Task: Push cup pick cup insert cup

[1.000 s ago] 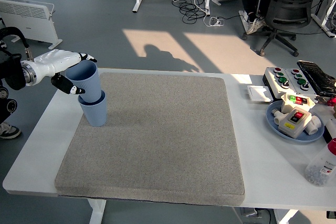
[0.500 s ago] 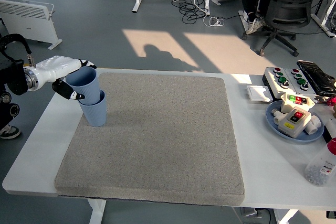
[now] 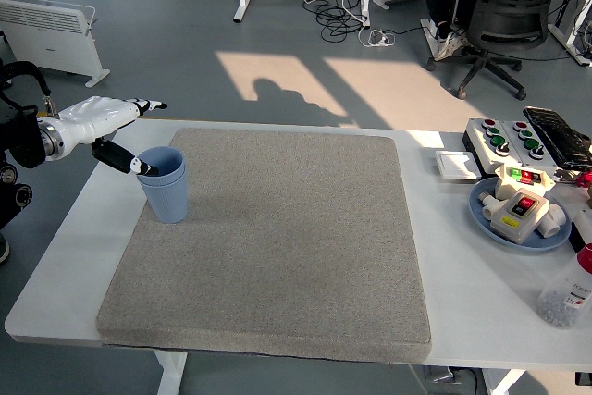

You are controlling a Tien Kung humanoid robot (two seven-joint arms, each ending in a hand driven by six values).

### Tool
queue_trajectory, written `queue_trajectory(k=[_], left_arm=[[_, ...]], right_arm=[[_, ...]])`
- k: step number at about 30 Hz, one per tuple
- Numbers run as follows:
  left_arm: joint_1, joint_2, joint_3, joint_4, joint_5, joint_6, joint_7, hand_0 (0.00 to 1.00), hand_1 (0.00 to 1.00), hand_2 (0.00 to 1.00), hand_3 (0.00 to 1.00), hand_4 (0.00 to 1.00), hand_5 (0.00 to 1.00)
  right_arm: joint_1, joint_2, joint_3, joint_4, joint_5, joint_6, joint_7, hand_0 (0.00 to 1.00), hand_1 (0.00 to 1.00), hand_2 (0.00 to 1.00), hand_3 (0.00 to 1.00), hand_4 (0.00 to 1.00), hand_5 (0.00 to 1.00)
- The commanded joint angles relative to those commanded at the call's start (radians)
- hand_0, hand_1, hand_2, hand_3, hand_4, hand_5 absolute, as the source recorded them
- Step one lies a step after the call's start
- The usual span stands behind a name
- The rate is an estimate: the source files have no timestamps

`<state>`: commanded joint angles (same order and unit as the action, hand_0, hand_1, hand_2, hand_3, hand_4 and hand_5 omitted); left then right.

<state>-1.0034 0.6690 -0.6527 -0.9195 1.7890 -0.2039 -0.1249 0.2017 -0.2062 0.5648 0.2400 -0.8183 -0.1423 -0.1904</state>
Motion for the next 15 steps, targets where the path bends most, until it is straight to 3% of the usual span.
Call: queue_trajectory(k=[11,12,15], left_arm=[[0.020,0.006,-0.029,-0.014,-0.004,0.011,0.000,0.827,0.910,0.998,0.998,0.990,0.493],[0.024,0.007,-0.034,-0.018,-0.011,0.019,0.005,0.783,0.863,0.990,0.946,0.891,0.586],[0.050,0.010,-0.061,-0.036,-0.064,0.070,0.029,0.783,0.863,0.990,0.946,0.891,0.586]], right_arm=[[0.000,0.000,-0.003,0.000,0.005,-0.001,0.002,0.730,0.666,0.636,0.572,0.128,0.365],[0.000,0.001,-0.003,0.000,0.006,-0.001,0.002,0.730,0.666,0.636,0.572,0.128,0.365],[-0.002,0.001,-0.002,0.000,0.003,-0.001,0.002,0.730,0.666,0.636,0.572,0.128,0.365]])
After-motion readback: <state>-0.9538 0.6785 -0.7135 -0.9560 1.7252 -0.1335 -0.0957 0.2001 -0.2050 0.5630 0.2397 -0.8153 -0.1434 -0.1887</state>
